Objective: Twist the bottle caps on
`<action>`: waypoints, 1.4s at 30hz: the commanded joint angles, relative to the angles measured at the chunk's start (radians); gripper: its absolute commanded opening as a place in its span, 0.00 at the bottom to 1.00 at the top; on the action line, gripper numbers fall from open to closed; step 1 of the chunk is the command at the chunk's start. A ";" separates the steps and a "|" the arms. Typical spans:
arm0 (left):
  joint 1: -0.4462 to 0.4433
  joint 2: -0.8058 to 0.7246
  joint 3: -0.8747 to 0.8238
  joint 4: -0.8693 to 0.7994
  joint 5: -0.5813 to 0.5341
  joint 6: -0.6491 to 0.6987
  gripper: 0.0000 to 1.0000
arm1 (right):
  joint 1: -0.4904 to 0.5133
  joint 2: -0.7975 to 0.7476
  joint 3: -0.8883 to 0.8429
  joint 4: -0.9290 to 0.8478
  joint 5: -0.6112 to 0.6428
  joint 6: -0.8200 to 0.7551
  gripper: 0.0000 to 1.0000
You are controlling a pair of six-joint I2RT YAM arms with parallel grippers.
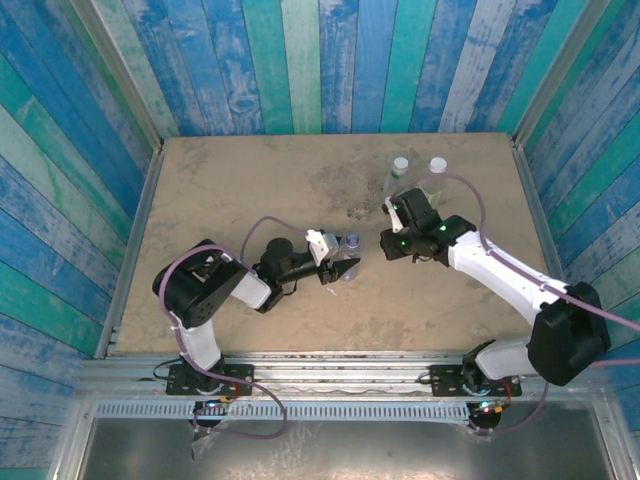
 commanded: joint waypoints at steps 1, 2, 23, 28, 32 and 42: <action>0.004 0.043 0.005 0.009 -0.001 -0.002 0.58 | 0.053 -0.025 0.068 -0.100 -0.019 -0.028 0.37; 0.007 0.048 0.006 0.016 0.001 -0.008 0.57 | 0.065 -0.026 0.089 -0.111 -0.017 -0.031 0.37; 0.019 0.079 0.017 0.017 0.031 -0.021 0.55 | 0.135 0.047 0.286 -0.178 -0.126 -0.093 0.36; 0.019 0.082 0.020 0.017 0.042 -0.025 0.55 | 0.151 0.105 0.329 -0.202 -0.103 -0.113 0.36; 0.019 0.079 0.022 0.010 0.044 -0.019 0.55 | 0.154 0.131 0.344 -0.209 -0.071 -0.116 0.36; 0.019 0.082 0.025 -0.010 0.049 0.001 0.56 | 0.155 0.189 0.396 -0.249 -0.066 -0.109 0.34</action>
